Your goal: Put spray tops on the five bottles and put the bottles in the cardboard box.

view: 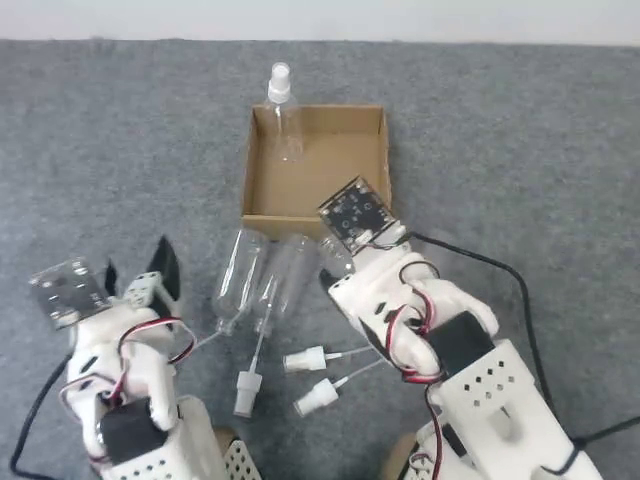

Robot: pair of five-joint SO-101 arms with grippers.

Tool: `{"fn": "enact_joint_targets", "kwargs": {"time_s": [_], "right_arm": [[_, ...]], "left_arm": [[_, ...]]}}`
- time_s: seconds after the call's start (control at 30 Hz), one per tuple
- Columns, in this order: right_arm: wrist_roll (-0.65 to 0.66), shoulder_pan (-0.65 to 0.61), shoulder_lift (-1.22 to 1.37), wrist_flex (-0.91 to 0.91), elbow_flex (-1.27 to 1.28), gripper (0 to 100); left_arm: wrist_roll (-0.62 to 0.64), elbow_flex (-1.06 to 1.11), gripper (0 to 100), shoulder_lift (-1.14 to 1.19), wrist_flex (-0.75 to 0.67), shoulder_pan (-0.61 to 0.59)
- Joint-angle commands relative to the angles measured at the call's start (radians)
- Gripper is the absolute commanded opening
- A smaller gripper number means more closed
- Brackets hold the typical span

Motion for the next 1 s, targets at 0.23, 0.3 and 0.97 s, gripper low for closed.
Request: {"fn": "enact_joint_targets", "kwargs": {"time_s": [0.23, 0.3, 0.97], "right_arm": [[-0.012, 0.025, -0.033, -0.099, 0.057, 3.7], [-0.012, 0.025, -0.033, -0.099, 0.057, 3.7], [-0.009, 0.025, -0.025, -0.099, 0.057, 3.7]], "left_arm": [[-0.319, -0.24, 26, -0.012, 0.184, -0.19], [-0.359, -0.237, 26, -0.012, 0.198, -0.212], [-0.623, -0.424, 26, 0.488, 0.304, -0.21]]}}
